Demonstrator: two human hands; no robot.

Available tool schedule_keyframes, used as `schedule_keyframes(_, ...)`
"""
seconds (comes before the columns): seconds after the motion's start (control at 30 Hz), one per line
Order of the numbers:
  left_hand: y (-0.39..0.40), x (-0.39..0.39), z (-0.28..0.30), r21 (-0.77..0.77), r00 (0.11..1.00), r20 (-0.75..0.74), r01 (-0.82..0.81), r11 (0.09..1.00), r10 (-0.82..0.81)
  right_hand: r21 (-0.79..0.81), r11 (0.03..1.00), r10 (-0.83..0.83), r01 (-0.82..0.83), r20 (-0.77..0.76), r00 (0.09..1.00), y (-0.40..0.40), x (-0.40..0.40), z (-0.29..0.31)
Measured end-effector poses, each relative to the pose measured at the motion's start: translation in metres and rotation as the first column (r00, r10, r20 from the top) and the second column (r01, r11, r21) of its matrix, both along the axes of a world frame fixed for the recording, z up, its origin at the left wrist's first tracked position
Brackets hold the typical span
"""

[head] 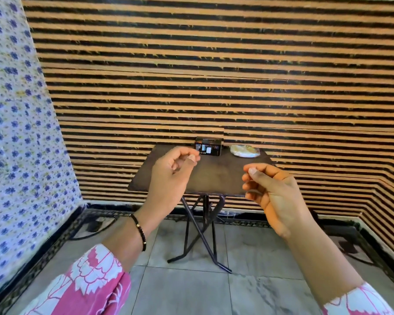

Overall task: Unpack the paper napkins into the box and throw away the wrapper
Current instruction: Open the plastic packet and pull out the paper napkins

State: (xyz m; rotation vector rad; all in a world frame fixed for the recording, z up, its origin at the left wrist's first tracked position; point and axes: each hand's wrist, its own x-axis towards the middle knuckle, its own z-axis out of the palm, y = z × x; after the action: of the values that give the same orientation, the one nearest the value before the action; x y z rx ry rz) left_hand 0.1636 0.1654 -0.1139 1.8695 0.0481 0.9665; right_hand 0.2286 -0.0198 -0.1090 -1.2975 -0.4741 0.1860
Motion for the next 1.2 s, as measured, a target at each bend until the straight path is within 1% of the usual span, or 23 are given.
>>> schedule_keyframes(0.1, 0.029, 0.028, -0.009, -0.017, 0.999, -0.045, 0.025, 1.0, -0.025, -0.031, 0.999, -0.031, 0.031, -0.01, 0.999, 0.028, 0.027, -0.01)
schedule_keyframes(0.17, 0.047, 0.047, -0.016, 0.001, 0.998, -0.062, 0.029, 1.0, -0.029, -0.068, 0.997, -0.038, 0.037, -0.011, 0.999, 0.042, 0.045, -0.02)
schedule_keyframes(0.3, 0.068, 0.086, -0.032, -0.026, 0.994, -0.099, 0.049, 0.998, -0.052, -0.13, 0.99, -0.06, 0.05, -0.075, 0.995, 0.054, 0.078, -0.042)
schedule_keyframes(0.43, 0.078, 0.14, -0.049, -0.097, 0.989, -0.119, 0.073, 0.993, -0.084, -0.133, 0.987, -0.107, 0.09, -0.121, 0.987, 0.06, 0.129, -0.055)
schedule_keyframes(0.6, 0.086, 0.219, -0.065, -0.148, 0.982, -0.155, 0.086, 0.985, -0.109, -0.133, 0.985, -0.126, 0.109, -0.13, 0.983, 0.071, 0.208, -0.066)
schedule_keyframes(0.73, 0.084, 0.287, -0.076, -0.218, 0.981, -0.159, 0.075, 0.973, -0.111, -0.142, 0.986, -0.106, 0.086, -0.146, 0.984, 0.077, 0.277, -0.077)
schedule_keyframes(0.9, 0.083, 0.366, -0.092, -0.297, 0.975, -0.175, 0.081, 0.952, -0.138, -0.143, 0.987, -0.099, 0.071, -0.2, 0.975, 0.082, 0.358, -0.085)
schedule_keyframes(1.03, 0.086, 0.416, -0.101, -0.352, 0.974, -0.189, 0.052, 0.934, -0.126, -0.172, 0.983, -0.096, 0.059, -0.221, 0.971, 0.09, 0.408, -0.091)
schedule_keyframes(1.17, 0.093, 0.447, -0.111, -0.371, 0.962, -0.238, 0.039, 0.928, -0.136, -0.163, 0.984, -0.114, 0.071, -0.272, 0.955, 0.101, 0.44, -0.102)
schedule_keyframes(1.2, 0.103, 0.469, -0.117, -0.372, 0.958, -0.247, 0.046, 0.927, -0.146, -0.161, 0.984, -0.125, 0.081, -0.286, 0.95, 0.11, 0.46, -0.109)
